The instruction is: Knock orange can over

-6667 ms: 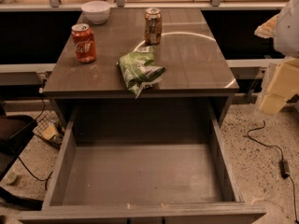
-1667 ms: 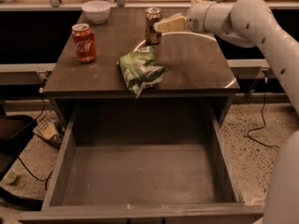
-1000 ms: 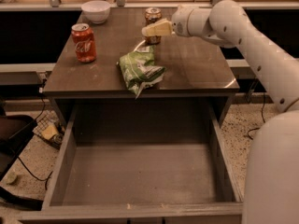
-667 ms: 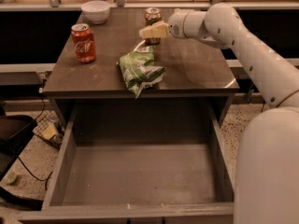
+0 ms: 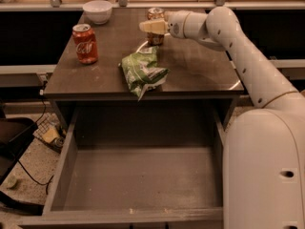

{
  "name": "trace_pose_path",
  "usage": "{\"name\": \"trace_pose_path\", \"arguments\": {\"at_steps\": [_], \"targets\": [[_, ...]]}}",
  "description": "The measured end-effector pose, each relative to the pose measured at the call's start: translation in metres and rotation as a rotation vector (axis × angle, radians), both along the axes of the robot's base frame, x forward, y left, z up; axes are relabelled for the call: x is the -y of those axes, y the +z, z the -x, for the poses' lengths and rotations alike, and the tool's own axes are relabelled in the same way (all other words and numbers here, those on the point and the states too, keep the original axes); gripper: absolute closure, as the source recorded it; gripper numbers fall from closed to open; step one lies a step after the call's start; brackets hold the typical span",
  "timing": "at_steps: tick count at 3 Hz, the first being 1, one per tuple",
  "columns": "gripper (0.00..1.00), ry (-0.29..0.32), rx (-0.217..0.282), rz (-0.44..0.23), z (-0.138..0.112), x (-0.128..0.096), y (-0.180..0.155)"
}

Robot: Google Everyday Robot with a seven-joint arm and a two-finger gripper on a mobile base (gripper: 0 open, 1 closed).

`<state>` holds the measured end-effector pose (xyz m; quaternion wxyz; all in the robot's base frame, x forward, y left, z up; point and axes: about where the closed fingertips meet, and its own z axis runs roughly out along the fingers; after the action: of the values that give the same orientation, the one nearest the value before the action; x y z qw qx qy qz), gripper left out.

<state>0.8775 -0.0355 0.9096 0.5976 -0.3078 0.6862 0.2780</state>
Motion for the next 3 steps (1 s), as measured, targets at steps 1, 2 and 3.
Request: {"name": "trace_pose_path", "arguments": {"at_steps": [1,2,3], "targets": [[0.39,0.000,0.006,-0.003,-0.0013,-0.0005,0.0033],[0.63,0.004,0.004,-0.003,-0.0014,-0.0043,0.0021],[0.86,0.009,0.002,-0.004,-0.0016,-0.0080,0.0009]]}}
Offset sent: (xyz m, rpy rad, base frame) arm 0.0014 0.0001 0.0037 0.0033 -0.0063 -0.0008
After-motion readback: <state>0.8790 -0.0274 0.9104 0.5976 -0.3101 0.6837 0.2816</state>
